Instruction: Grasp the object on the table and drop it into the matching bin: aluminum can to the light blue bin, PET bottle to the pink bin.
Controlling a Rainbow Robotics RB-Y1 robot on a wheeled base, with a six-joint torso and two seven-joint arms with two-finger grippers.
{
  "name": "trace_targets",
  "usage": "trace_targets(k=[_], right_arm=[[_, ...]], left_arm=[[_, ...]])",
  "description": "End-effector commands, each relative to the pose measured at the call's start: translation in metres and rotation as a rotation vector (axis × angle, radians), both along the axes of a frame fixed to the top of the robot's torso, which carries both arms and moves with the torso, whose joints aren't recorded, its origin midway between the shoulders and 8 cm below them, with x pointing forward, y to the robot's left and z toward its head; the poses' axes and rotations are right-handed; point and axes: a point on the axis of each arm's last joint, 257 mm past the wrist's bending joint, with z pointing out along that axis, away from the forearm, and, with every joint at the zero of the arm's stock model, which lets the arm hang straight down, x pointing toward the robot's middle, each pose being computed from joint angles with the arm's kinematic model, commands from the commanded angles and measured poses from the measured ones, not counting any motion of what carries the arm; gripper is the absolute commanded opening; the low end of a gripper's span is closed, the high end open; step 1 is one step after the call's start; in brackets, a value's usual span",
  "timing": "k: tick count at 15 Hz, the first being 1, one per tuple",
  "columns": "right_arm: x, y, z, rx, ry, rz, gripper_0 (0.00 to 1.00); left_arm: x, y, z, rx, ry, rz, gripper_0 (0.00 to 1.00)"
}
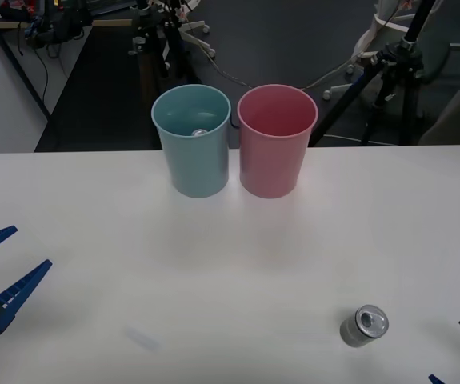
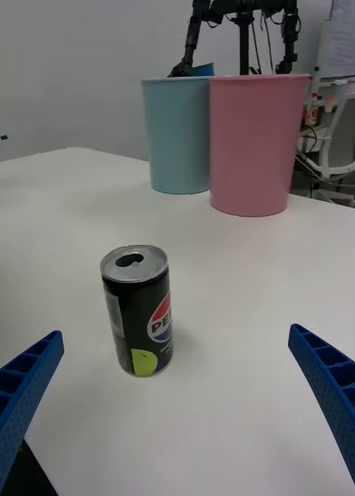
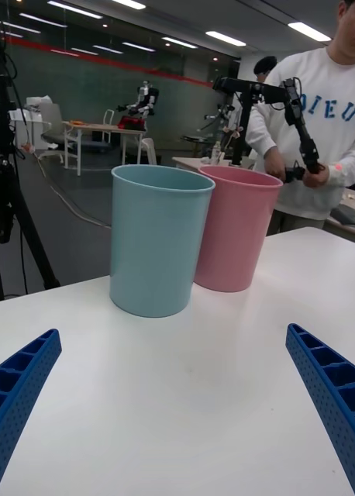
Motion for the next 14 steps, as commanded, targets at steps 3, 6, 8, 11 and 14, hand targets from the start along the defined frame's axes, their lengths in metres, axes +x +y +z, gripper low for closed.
trace_targets(k=[3, 6, 8, 11, 14], right_arm=[[-0.013, 0.004, -0.028, -0.059, 0.003, 0.019, 1.0], [-0.014, 0.017, -0.035, -0.047, 0.012, 0.049, 1.0], [-0.011, 0.028, -0.038, -0.037, 0.011, 0.069, 1.0], [-0.003, 0.037, -0.045, -0.035, 0.011, 0.063, 1.0], [0.011, 0.045, -0.048, -0.039, -0.004, 0.048, 1.0]], left_arm=[[0.0, 0.0, 0.0, 0.0, 0.0, 0.0, 1.0], [0.0, 0.0, 0.0, 0.0, 0.0, 0.0, 1.0], [0.0, 0.0, 0.0, 0.0, 0.0, 0.0, 1.0], [0.0, 0.0, 0.0, 0.0, 0.0, 0.0, 1.0], [0.0, 0.0, 0.0, 0.0, 0.0, 0.0, 1.0]])
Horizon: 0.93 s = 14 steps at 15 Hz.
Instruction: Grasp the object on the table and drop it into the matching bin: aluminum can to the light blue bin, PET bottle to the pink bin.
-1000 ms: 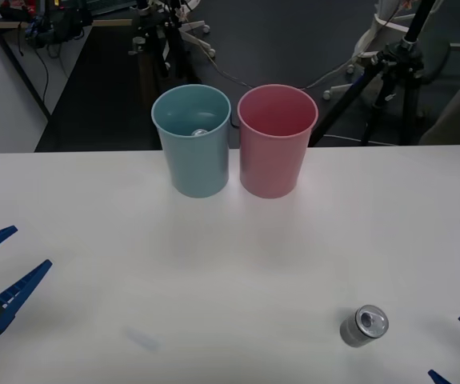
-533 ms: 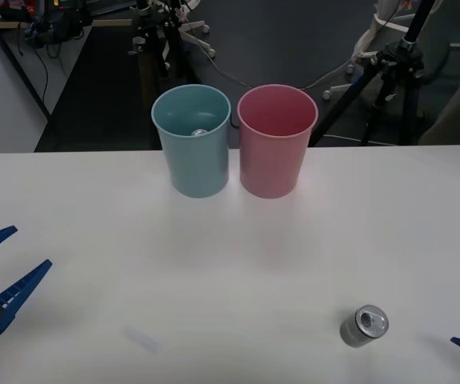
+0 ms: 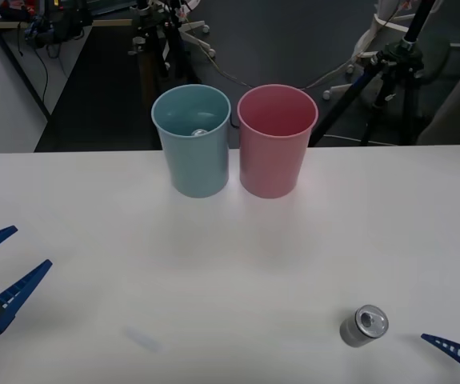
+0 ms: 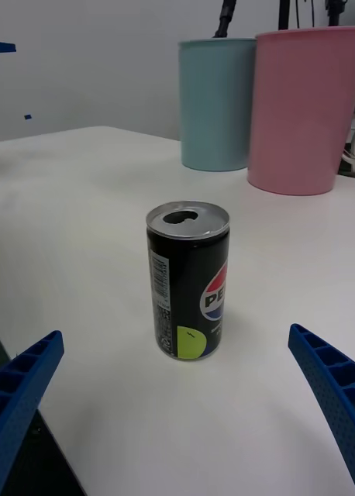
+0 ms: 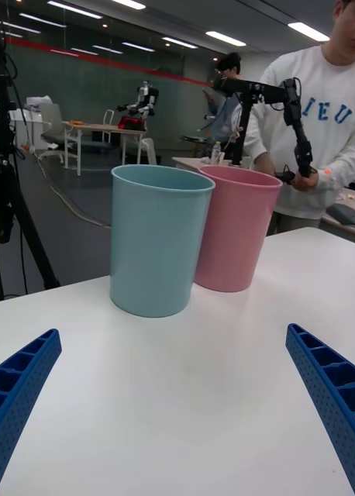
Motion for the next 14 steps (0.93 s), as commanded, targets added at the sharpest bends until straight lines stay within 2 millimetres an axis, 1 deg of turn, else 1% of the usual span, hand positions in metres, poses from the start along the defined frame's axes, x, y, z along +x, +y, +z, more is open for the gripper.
trace_targets(k=[1, 7, 10, 14], right_arm=[[0.017, 0.008, -0.004, -0.007, -0.014, -0.02, 1.0], [0.044, 0.028, -0.007, 0.009, -0.032, -0.038, 1.0], [0.051, 0.041, -0.007, 0.023, -0.039, -0.023, 1.0], [0.056, 0.051, -0.01, 0.017, -0.043, -0.019, 1.0]], left_arm=[[0.0, 0.0, 0.0, 0.0, 0.0, 0.0, 1.0], [0.0, 0.0, 0.0, 0.0, 0.0, 0.0, 1.0], [0.0, 0.0, 0.0, 0.0, 0.0, 0.0, 1.0], [0.0, 0.0, 0.0, 0.0, 0.0, 0.0, 1.0]])
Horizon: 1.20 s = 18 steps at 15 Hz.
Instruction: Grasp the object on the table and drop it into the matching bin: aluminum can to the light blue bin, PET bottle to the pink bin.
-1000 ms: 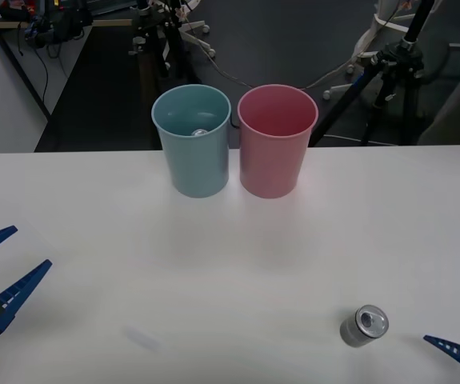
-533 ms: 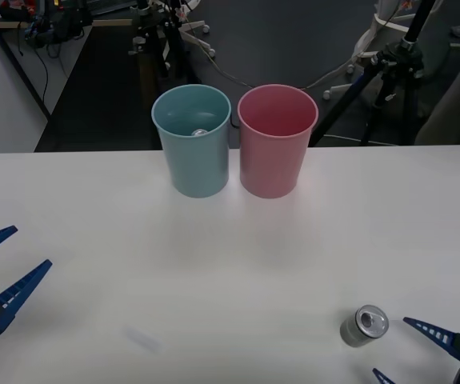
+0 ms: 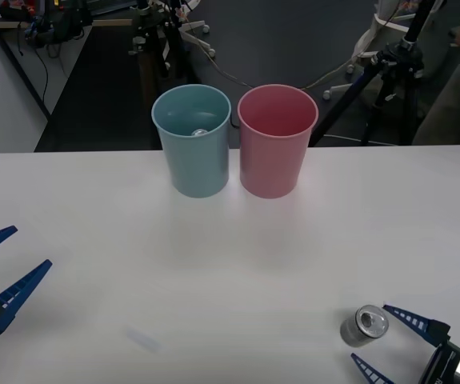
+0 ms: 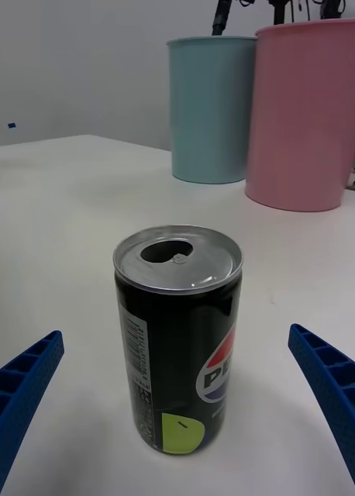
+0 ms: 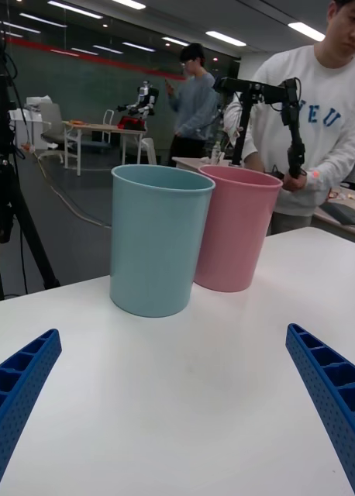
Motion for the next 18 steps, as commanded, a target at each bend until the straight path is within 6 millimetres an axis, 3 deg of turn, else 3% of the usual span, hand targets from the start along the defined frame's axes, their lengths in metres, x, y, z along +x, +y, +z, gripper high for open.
trace_targets(k=[1, 10, 14, 15, 16, 17, 18], right_arm=[[0.005, 0.006, -0.003, -0.009, -0.004, 0.0, 1.0], [0.032, 0.028, 0.0, 0.008, -0.016, -0.003, 1.0], [0.032, 0.034, -0.001, 0.013, -0.009, 0.011, 1.0], [0.032, 0.034, -0.001, 0.013, -0.01, 0.011, 0.64], [0.032, 0.034, -0.001, 0.014, -0.008, 0.01, 0.09], [0.032, 0.034, -0.001, 0.013, -0.008, 0.01, 0.0], [0.031, 0.034, -0.001, 0.013, -0.008, 0.012, 0.0]], left_arm=[[0.0, 0.0, 0.0, 0.0, 0.0, 0.0, 1.0], [0.0, 0.0, 0.0, 0.0, 0.0, 0.0, 1.0], [0.0, 0.0, 0.0, 0.0, 0.0, 0.0, 1.0], [0.0, 0.0, 0.0, 0.0, 0.0, 0.0, 1.0], [0.0, 0.0, 0.0, 0.0, 0.0, 0.0, 1.0], [0.0, 0.0, 0.0, 0.0, 0.0, 0.0, 1.0], [0.0, 0.0, 0.0, 0.0, 0.0, 0.0, 1.0]])
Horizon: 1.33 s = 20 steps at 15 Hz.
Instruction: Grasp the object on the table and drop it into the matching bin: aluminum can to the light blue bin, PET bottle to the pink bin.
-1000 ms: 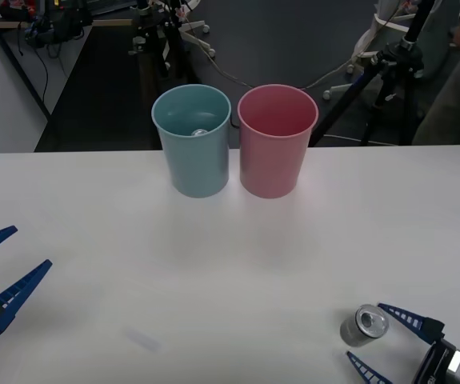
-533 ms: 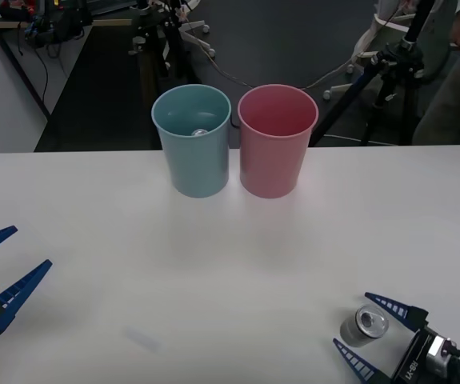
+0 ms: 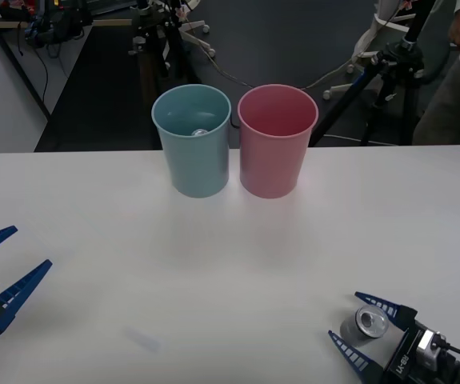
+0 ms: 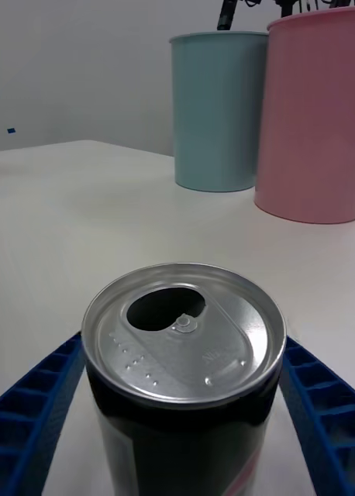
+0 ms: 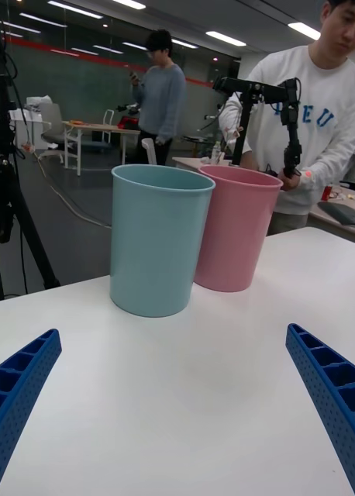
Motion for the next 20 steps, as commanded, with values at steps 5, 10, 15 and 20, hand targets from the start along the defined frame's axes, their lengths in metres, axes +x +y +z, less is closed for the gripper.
trace_targets(k=[5, 10, 15, 20], right_arm=[[-0.001, 0.0, 0.001, 0.003, -0.002, 0.004, 0.0], [-0.001, 0.0, 0.002, 0.005, -0.003, 0.005, 0.0], [0.006, 0.004, 0.034, 0.045, -0.02, 0.027, 0.0], [0.023, 0.016, 0.082, 0.067, -0.033, 0.032, 0.0]], left_arm=[[0.0, 0.0, 0.0, 0.0, 0.0, 0.0, 1.0], [0.0, 0.0, 0.0, 0.0, 0.0, 0.0, 1.0], [0.0, 0.0, 0.0, 0.0, 0.0, 0.0, 1.0], [0.0, 0.0, 0.0, 0.0, 0.0, 0.0, 1.0]])
